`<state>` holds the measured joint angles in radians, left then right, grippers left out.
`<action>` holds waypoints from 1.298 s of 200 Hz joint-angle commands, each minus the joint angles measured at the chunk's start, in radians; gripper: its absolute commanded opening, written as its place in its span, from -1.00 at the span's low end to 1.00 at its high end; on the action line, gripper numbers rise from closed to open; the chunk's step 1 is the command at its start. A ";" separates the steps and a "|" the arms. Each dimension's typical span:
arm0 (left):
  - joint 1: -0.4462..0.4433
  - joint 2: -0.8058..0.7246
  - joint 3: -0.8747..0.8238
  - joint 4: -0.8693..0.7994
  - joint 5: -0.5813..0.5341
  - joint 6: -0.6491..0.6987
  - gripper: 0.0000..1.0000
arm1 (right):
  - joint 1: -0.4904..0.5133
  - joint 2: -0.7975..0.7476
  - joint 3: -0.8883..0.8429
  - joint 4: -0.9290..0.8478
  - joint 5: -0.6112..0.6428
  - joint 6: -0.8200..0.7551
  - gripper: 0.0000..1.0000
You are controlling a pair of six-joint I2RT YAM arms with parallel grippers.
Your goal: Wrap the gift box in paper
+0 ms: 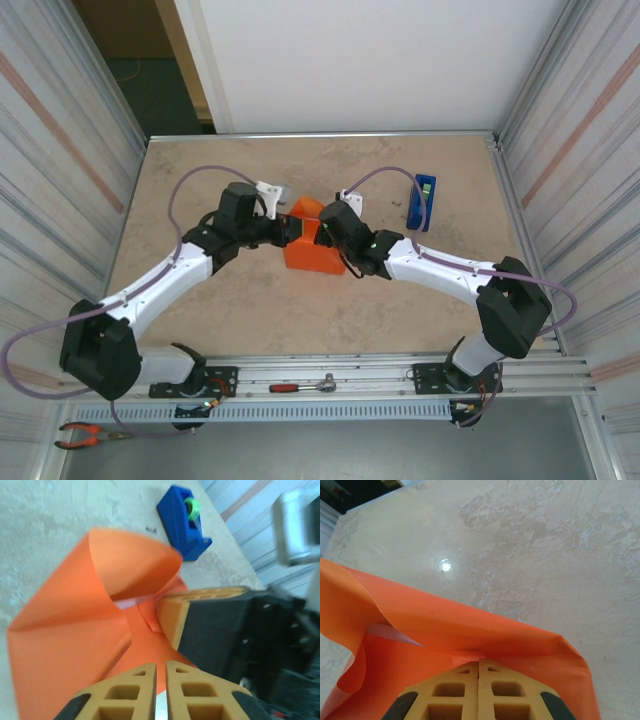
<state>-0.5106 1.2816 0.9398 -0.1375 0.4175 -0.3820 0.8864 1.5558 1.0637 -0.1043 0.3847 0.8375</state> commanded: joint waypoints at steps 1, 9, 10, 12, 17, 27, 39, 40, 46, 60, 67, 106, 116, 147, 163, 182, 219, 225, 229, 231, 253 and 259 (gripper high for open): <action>0.039 -0.039 0.023 0.013 -0.043 0.005 -0.76 | 0.029 0.059 -0.056 -0.135 -0.161 0.052 -1.00; 0.054 -0.030 0.019 0.028 -0.041 -0.005 -0.77 | 0.029 0.061 -0.056 -0.134 -0.162 0.053 -1.00; 0.057 -0.029 0.019 0.029 -0.041 -0.006 -0.77 | 0.029 0.062 -0.056 -0.135 -0.162 0.053 -1.00; 0.061 -0.026 0.020 0.031 -0.039 -0.010 -0.77 | 0.029 0.062 -0.056 -0.135 -0.161 0.053 -1.00; 0.070 -0.016 0.023 0.032 -0.033 -0.015 -0.78 | 0.030 0.061 -0.056 -0.135 -0.161 0.052 -1.00; 0.080 0.009 0.034 0.034 -0.028 -0.019 -0.79 | 0.029 0.061 -0.056 -0.135 -0.161 0.053 -1.00; 0.083 0.042 0.047 0.034 -0.023 -0.017 -0.80 | 0.030 0.061 -0.055 -0.136 -0.159 0.052 -1.00; 0.083 0.044 0.048 0.035 -0.022 -0.018 -0.80 | 0.029 0.062 -0.056 -0.136 -0.159 0.052 -1.00; 0.083 0.058 0.053 0.037 -0.015 -0.017 -0.80 | 0.029 0.061 -0.056 -0.136 -0.159 0.052 -1.00; 0.083 0.090 0.061 0.046 0.006 -0.026 -0.81 | 0.029 0.059 -0.056 -0.134 -0.156 0.053 -1.00; 0.081 0.102 0.061 0.053 0.015 -0.031 -0.81 | 0.030 0.057 -0.056 -0.134 -0.156 0.053 -1.00; 0.034 0.113 0.034 0.076 0.002 -0.032 -0.81 | 0.029 0.055 -0.060 -0.131 -0.156 0.056 -1.00; 0.022 0.108 0.022 0.080 -0.009 -0.034 -0.81 | 0.030 0.056 -0.061 -0.130 -0.156 0.055 -1.00; 0.005 0.102 -0.006 0.083 -0.024 -0.039 -0.81 | 0.030 0.061 -0.061 -0.126 -0.162 0.057 -1.00; 0.001 0.102 -0.017 0.082 -0.032 -0.038 -0.81 | 0.030 0.063 -0.060 -0.123 -0.162 0.058 -1.00; -0.005 0.106 -0.028 0.081 -0.039 -0.037 -0.82 | 0.029 0.066 -0.058 -0.119 -0.165 0.060 -1.00; -0.010 0.119 -0.042 0.076 -0.052 -0.030 -0.81 | 0.026 0.056 -0.042 -0.121 -0.178 0.054 -1.00; -0.012 0.119 -0.043 0.074 -0.057 -0.028 -0.81 | 0.022 0.055 -0.034 -0.123 -0.184 0.050 -1.00; -0.011 0.120 -0.044 0.071 -0.061 -0.026 -0.81 | 0.018 0.052 -0.029 -0.124 -0.188 0.047 -1.00; -0.013 0.120 -0.044 0.070 -0.063 -0.026 -0.81 | 0.017 0.051 -0.023 -0.125 -0.190 0.046 -1.00; -0.019 0.119 -0.044 0.054 -0.084 -0.016 -0.79 | -0.014 0.027 0.014 -0.130 -0.219 0.024 -1.00; -0.020 0.119 -0.044 0.052 -0.087 -0.014 -0.79 | -0.025 0.018 0.027 -0.132 -0.228 0.018 -1.00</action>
<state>-0.5198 1.4021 0.9203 -0.0448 0.3676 -0.4084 0.8673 1.5543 1.0790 -0.1234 0.3370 0.8371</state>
